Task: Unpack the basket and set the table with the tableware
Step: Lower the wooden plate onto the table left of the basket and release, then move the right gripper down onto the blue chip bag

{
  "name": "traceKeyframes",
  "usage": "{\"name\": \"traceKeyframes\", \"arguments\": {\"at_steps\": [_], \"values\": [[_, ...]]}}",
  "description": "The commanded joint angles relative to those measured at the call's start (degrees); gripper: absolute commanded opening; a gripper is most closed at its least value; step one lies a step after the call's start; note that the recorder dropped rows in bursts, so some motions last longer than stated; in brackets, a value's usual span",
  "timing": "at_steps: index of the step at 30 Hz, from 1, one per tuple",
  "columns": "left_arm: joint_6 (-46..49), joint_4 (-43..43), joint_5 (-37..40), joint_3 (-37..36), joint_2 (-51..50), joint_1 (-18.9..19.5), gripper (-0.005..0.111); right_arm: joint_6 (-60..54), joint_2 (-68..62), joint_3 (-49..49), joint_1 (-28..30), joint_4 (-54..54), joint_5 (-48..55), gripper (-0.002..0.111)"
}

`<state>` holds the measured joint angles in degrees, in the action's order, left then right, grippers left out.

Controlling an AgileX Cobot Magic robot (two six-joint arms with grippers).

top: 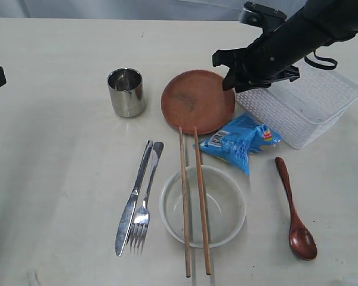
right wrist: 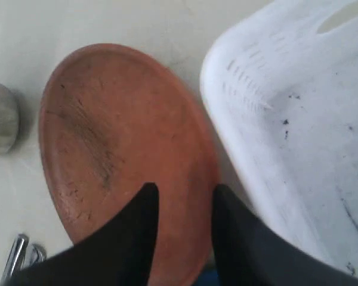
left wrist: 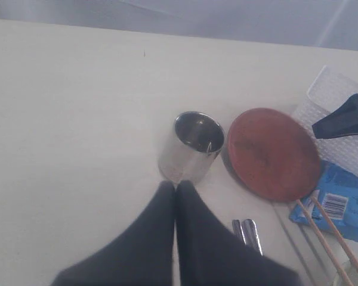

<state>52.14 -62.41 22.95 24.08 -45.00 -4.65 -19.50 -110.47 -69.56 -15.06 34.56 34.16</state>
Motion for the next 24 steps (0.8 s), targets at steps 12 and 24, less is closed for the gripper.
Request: {"name": "traceKeyframes", "arguments": {"at_steps": [12,24], "values": [[0.1,-1.3,-1.7,-0.2,0.4,-2.4,0.0,0.4,18.7,-0.4,0.2,-10.7,3.1,0.033],[-0.3,-1.0,-0.7,-0.2,0.4,-4.8,0.0,7.7,27.2,15.4,-2.8,-20.0,15.1,0.053]]}}
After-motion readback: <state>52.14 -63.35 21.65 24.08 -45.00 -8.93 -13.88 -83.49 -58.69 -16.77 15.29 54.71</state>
